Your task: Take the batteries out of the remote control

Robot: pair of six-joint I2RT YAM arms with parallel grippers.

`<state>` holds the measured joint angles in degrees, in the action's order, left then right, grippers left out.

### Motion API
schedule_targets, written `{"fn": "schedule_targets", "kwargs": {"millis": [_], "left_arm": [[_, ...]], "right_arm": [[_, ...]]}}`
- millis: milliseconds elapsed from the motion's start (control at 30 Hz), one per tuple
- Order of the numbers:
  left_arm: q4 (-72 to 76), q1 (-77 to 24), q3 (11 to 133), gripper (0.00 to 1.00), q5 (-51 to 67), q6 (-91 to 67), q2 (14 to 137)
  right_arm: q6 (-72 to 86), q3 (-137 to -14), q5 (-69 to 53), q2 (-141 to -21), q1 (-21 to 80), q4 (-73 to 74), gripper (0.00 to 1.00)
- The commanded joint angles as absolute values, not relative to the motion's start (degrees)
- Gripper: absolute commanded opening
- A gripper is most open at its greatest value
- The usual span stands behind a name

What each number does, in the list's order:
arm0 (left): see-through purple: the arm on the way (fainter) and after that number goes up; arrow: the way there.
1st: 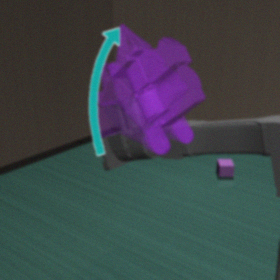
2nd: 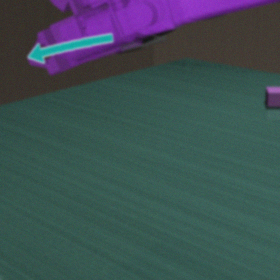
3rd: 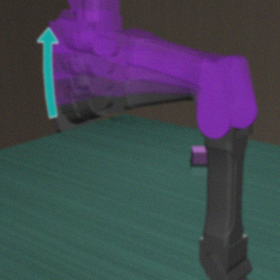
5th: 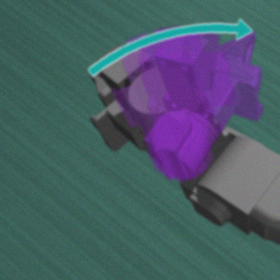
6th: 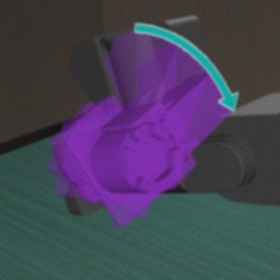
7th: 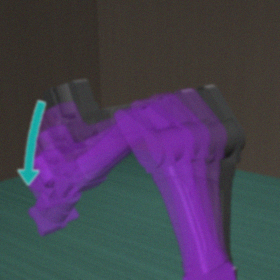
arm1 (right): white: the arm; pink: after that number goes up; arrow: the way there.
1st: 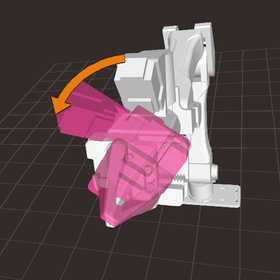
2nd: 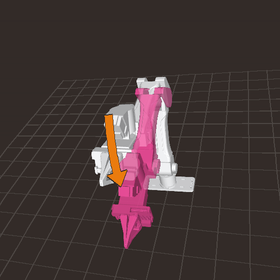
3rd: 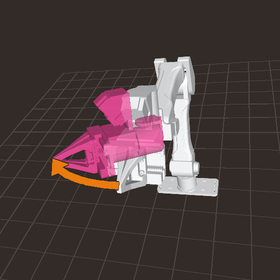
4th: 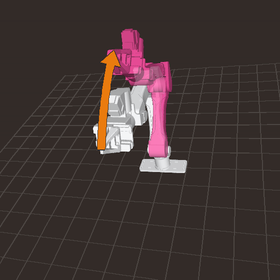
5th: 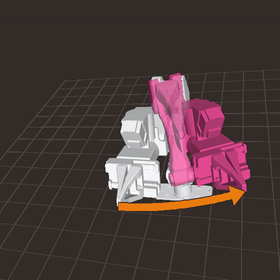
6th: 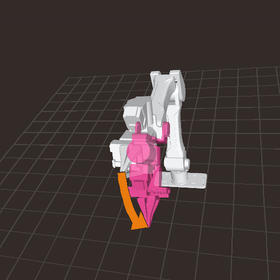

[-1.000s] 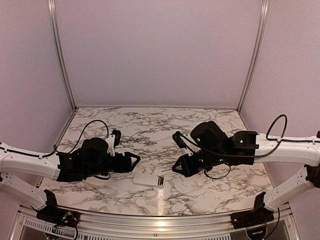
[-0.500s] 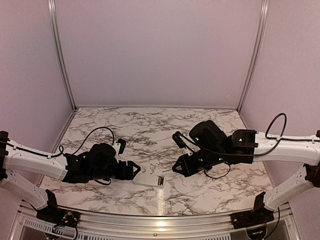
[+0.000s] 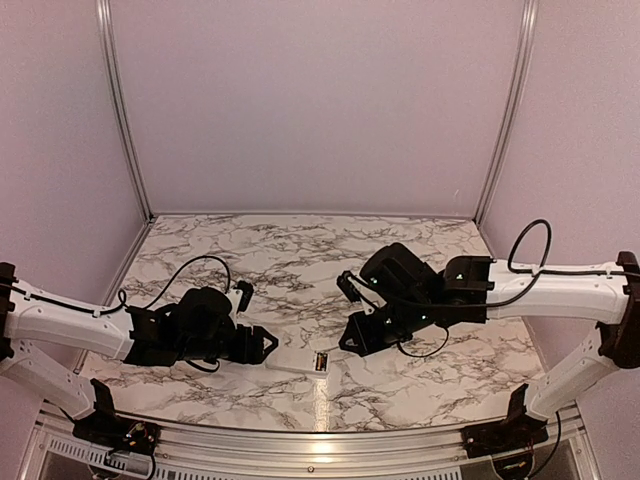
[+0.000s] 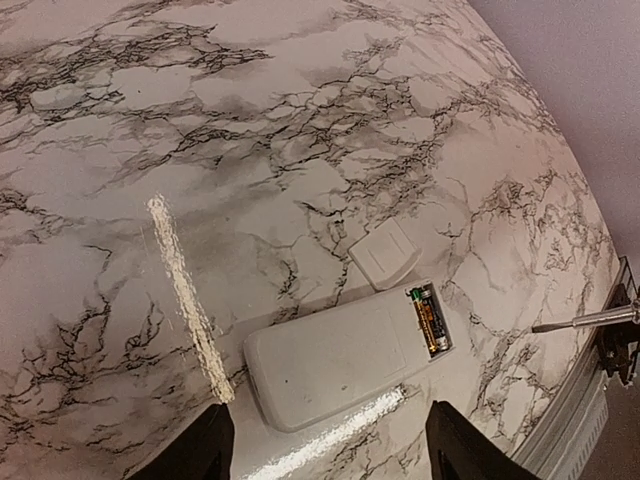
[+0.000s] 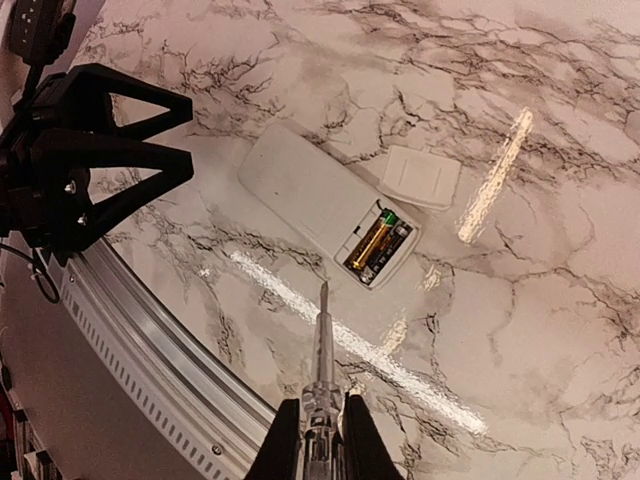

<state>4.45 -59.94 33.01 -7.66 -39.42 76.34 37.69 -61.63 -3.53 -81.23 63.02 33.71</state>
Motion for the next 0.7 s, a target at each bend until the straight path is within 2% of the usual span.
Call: {"fn": "schedule_targets", "kwargs": {"millis": [0,667], "left_arm": [[5.2,-60.1,33.4,0.68,-6.1,-39.1,77.5],[7.9,-60.1,35.1,0.59,-2.0,-39.0,85.6]], "right_arm": [[39.2,-64.1,-3.0,-83.3,62.7,35.2,0.0],[39.1,-65.6,-1.2,-89.4,62.7,35.2,0.0]]}}
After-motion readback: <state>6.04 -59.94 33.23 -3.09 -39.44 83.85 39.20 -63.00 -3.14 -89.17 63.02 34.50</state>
